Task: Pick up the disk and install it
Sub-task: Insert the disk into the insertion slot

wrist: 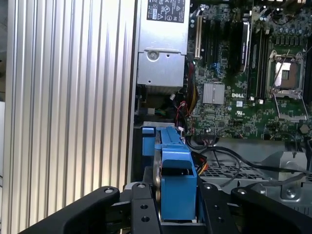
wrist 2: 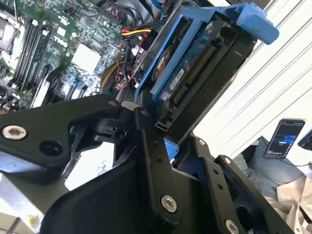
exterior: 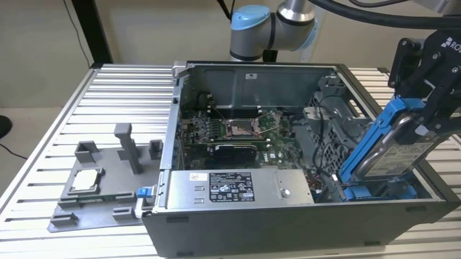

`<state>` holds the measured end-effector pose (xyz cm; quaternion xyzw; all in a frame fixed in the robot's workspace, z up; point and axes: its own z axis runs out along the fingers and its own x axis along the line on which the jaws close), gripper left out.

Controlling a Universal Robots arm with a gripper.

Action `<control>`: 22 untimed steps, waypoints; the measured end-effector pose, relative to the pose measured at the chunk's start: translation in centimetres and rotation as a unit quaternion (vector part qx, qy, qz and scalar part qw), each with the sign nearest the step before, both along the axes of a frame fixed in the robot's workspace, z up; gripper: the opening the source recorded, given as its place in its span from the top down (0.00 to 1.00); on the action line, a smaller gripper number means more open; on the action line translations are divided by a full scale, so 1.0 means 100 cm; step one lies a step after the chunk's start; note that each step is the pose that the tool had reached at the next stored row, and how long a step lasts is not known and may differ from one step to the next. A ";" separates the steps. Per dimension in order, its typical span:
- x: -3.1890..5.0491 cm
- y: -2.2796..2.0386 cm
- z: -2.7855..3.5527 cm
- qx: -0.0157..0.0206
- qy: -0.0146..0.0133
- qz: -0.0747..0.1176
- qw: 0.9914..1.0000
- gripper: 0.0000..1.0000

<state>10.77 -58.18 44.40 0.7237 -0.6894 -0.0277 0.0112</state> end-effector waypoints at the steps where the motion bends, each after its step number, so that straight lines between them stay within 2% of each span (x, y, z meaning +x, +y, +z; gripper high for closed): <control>1: 0.0000 0.0000 -0.0003 0.000 0.000 0.000 1.000 1.00; 13: 0.0000 0.0001 -0.0029 0.000 0.000 0.000 1.000 1.00; 22: 0.0010 0.0036 -0.0043 0.000 -0.001 0.000 1.000 1.00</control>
